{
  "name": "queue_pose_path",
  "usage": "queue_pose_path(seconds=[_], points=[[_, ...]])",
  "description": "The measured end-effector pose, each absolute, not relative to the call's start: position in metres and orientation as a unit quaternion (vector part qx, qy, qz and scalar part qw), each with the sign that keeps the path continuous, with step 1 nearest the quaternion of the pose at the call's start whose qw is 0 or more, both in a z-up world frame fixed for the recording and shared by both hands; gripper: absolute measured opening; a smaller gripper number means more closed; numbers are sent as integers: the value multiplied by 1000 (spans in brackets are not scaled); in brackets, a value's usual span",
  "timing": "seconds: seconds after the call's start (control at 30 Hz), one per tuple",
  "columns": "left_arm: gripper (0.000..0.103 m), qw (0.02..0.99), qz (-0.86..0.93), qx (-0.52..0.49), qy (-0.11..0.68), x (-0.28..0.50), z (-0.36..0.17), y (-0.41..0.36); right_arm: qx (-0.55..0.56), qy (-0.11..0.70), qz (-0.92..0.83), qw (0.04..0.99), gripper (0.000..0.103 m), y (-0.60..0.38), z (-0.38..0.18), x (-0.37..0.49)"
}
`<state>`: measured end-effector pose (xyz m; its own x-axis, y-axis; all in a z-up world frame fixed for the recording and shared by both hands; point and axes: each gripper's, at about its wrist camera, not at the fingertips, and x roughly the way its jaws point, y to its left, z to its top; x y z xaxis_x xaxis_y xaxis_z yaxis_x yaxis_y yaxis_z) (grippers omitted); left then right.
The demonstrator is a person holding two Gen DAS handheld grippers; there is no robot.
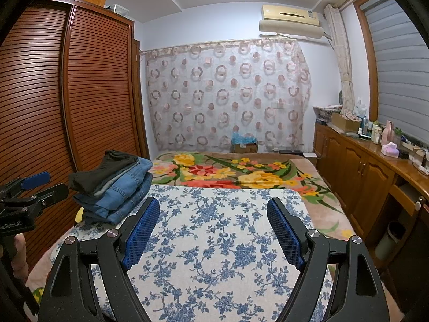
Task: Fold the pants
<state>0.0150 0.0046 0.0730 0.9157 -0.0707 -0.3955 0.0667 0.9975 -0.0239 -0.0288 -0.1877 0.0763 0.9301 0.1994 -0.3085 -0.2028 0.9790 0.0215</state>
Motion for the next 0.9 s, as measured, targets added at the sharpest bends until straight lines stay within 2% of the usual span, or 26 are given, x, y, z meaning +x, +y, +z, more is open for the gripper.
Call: queue_pose_path(seconds=[0.9], points=[[94,979,-35,-5,201,14,72,6,-5,155,103,983,84,-189,76,-30]])
